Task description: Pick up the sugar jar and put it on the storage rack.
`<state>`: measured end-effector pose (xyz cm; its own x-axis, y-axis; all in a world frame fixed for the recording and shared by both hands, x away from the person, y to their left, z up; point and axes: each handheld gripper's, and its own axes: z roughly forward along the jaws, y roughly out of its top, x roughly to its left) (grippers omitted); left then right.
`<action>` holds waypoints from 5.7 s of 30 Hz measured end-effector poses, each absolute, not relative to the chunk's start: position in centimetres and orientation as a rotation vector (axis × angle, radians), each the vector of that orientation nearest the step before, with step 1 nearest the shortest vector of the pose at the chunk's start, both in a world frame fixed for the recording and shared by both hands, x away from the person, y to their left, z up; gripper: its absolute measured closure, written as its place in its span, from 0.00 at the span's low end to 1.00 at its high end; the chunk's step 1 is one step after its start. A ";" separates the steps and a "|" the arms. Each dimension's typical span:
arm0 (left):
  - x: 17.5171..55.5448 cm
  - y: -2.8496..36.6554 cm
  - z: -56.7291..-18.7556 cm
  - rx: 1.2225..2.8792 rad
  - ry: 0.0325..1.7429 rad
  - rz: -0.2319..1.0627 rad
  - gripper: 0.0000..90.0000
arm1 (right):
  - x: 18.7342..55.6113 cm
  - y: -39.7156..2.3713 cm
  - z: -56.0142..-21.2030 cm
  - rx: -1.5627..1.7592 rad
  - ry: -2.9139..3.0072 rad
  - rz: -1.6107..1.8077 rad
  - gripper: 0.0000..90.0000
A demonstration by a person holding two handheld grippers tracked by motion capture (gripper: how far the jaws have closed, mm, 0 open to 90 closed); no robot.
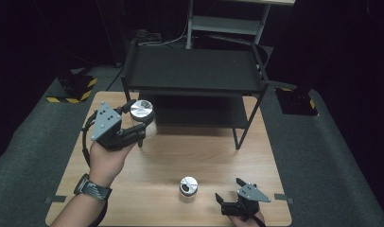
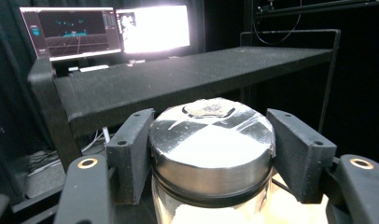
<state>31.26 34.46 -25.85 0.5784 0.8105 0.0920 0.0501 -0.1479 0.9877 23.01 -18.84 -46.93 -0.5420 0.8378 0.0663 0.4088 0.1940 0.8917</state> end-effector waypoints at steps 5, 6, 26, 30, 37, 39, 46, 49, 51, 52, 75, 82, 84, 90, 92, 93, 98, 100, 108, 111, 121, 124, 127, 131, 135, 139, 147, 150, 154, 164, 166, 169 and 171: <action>31.8 34.3 -25.1 1.580 0.739 0.779 0.39 | 23.0 -18.9 -46.9 1.166 2.036 1.312 0.00; 31.8 34.3 -25.1 1.580 0.739 0.779 0.39 | 23.1 -18.9 -46.9 1.167 2.037 1.312 0.00; 34.2 33.5 -22.0 1.530 0.724 0.770 0.39 | 23.1 -19.0 -47.0 1.161 2.041 1.317 0.00; 34.7 33.1 -21.3 1.510 0.729 0.778 0.39 | 23.2 -19.0 -46.9 1.157 2.046 1.318 0.00; 35.2 32.6 -20.2 1.500 0.723 0.795 0.39 | 23.2 -19.1 -46.9 1.149 2.053 1.319 0.00; 35.3 32.3 -19.9 1.499 0.718 0.806 0.39 | 23.3 -19.1 -46.9 1.144 2.056 1.319 0.00; 35.9 31.6 -18.9 1.504 0.713 0.823 0.39 | 23.2 -19.1 -47.0 1.144 2.052 1.323 0.00; 36.3 31.3 -18.6 1.503 0.715 0.832 0.39 | 23.2 -19.1 -47.0 1.143 2.052 1.322 0.00; 36.6 31.2 -18.3 1.497 0.719 0.835 0.39 | 23.2 -19.1 -47.0 1.142 2.052 1.322 0.00; 36.8 31.1 -18.3 1.493 0.722 0.836 0.39 | 23.2 -19.1 -47.0 1.141 2.053 1.322 0.00; 40.6 28.2 -17.4 1.495 0.773 0.887 0.39 | 23.1 -19.1 -47.0 1.131 2.054 1.324 0.00; 41.7 27.4 -17.7 1.505 0.794 0.892 0.39 | 23.1 -19.2 -47.1 1.128 2.052 1.328 0.00; 42.0 27.3 -17.8 1.506 0.798 0.885 0.39 | 23.1 -19.2 -47.1 1.126 2.052 1.330 0.00; 43.0 26.9 -17.7 1.522 0.808 0.879 0.39 | 23.1 -19.2 -47.1 1.126 2.050 1.332 0.00; 43.3 26.7 -17.8 1.529 0.818 0.879 0.39 | 23.1 -19.2 -47.1 1.125 2.051 1.333 0.00; 43.5 26.6 -18.0 1.526 0.827 0.872 0.39 | 23.1 -19.3 -47.1 1.127 2.051 1.335 0.00; 43.8 26.5 -18.2 1.527 0.831 0.872 0.39 | 23.1 -19.3 -47.1 1.126 2.052 1.337 0.00; 43.9 26.4 -18.2 1.526 0.831 0.865 0.39 | 23.1 -19.3 -47.1 1.125 2.053 1.337 0.00; 44.1 26.3 -18.2 1.534 0.829 0.852 0.39 | 23.1 -19.3 -47.1 1.122 2.053 1.336 0.00; 44.1 26.4 -18.2 1.532 0.833 0.848 0.38 | 23.1 -19.3 -47.1 1.122 2.051 1.338 0.00; 44.3 26.5 -18.0 1.545 0.836 0.840 0.37 | 23.1 -19.3 -47.1 1.123 2.052 1.339 0.00; 44.2 26.6 -18.0 1.547 0.835 0.839 0.37 | 23.1 -19.3 -47.1 1.124 2.053 1.339 0.00; 44.2 26.6 -18.0 1.550 0.836 0.842 0.38 | 23.1 -19.3 -47.1 1.122 2.052 1.338 0.00; 44.1 26.5 -17.9 1.549 0.837 0.842 0.37 | 23.1 -19.3 -47.1 1.122 2.055 1.337 0.00; 44.1 26.5 -18.0 1.553 0.835 0.847 0.37 | 23.1 -19.3 -47.1 1.122 2.052 1.339 0.00; 43.8 26.5 -18.2 1.547 0.836 0.845 0.29 | 23.1 -19.4 -47.2 1.126 2.052 1.343 0.00; 43.0 27.1 -18.5 1.546 0.799 0.832 0.17 | 23.1 -19.3 -47.1 1.123 2.053 1.339 0.00; 42.7 27.2 -18.5 1.538 0.804 0.827 0.10 | 23.1 -19.3 -47.1 1.123 2.054 1.338 0.00; 42.2 27.7 -18.5 1.530 0.802 0.822 0.03 | 23.1 -19.3 -47.1 1.123 2.054 1.337 0.00; 40.8 28.9 -19.0 1.509 0.818 0.828 0.00 | 23.1 -19.2 -47.1 1.123 2.055 1.333 0.00; 40.5 28.8 -19.1 1.510 0.822 0.836 0.00 | 23.1 -19.2 -47.1 1.123 2.055 1.333 0.00; 40.0 28.9 -19.6 1.521 0.810 0.851 0.00 | 23.1 -19.2 -47.1 1.121 2.056 1.332 0.00; 39.7 29.2 -20.0 1.519 0.815 0.842 0.00 | 23.2 -19.2 -47.1 1.121 2.058 1.331 0.00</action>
<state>39.68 29.18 -19.96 0.4994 0.8638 0.0662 0.0383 -0.0984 0.9944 23.15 -19.22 -47.07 -0.5729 0.8174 0.0610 0.3909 0.2071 0.8968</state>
